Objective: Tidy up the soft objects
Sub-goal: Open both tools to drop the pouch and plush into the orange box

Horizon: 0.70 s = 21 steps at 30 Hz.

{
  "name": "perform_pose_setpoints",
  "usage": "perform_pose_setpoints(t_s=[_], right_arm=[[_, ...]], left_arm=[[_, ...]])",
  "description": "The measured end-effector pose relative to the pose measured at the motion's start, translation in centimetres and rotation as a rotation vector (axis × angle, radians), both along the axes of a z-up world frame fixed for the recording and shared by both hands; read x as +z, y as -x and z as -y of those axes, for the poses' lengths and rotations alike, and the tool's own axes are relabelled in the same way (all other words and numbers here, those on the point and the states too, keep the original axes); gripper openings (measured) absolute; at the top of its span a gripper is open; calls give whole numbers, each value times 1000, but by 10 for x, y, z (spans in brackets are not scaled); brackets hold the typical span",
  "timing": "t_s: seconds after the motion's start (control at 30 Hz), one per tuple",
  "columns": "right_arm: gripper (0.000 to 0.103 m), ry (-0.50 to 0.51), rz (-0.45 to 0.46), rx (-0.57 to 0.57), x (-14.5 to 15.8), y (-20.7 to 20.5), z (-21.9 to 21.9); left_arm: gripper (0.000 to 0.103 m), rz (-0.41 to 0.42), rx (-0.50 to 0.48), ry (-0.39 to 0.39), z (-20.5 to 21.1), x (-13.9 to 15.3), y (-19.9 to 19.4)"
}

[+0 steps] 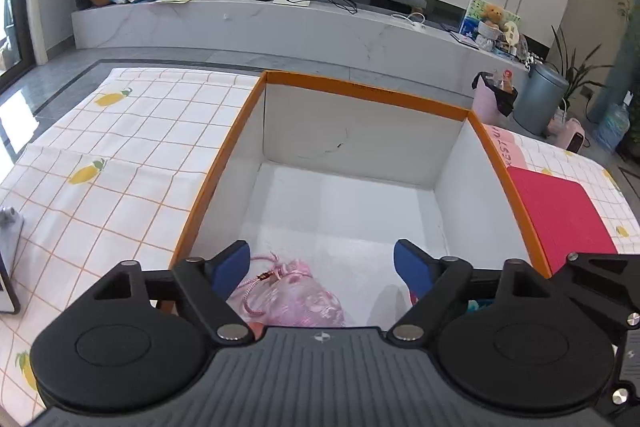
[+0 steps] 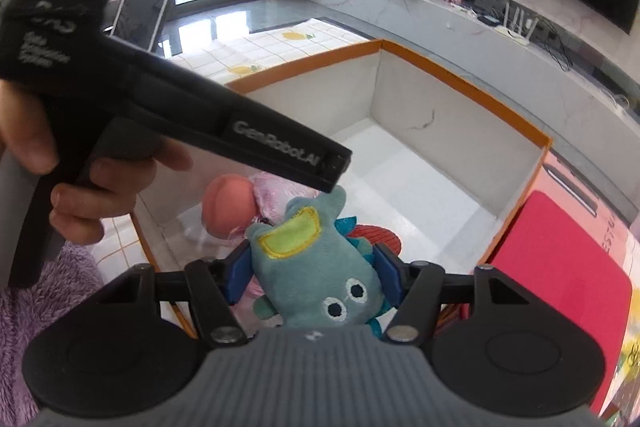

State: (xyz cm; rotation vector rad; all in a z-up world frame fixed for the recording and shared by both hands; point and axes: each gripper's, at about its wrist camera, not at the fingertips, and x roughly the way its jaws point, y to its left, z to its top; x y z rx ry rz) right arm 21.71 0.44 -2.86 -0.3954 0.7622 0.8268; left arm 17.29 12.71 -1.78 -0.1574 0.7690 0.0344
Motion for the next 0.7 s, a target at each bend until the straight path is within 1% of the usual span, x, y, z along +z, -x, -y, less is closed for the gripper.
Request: perform_pose_setpoints(t_s=[0.1,0.17,0.27,0.33,0.43,0.47,0.53,0.57,0.6,0.67,0.7], right_arm=[[63,11,12,4,0,3,2],[63,43,33,29,2,2,-4],[63,97,38,93,8,-6,-8],[63,146,53,146,14,-13,-11],[65,220,107,283,19,-20,-15],[65,230,119,332,20,-22,-16],[65,212,145,461,23,-21,-14],[65,224,148,514,24,-23,-14],[65,247,134,555,23,-24,-16],[56,317,94,622,19,-28,-21],[55,359,83,645,16,-30,-23]], left_arm=[[96,13,14,14,0,2,1],[96,30,9,30,-1,3,5],[96,37,-14,54,-4,5,10],[96,40,-37,45,-5,8,14],[96,73,-44,40,-10,12,21],[96,82,-42,41,-9,13,22],[96,109,-41,42,-12,16,25],[96,122,-40,36,-11,17,26],[96,129,-40,33,-12,17,26],[96,120,-44,43,-13,15,23],[96,108,-44,51,-13,13,21]])
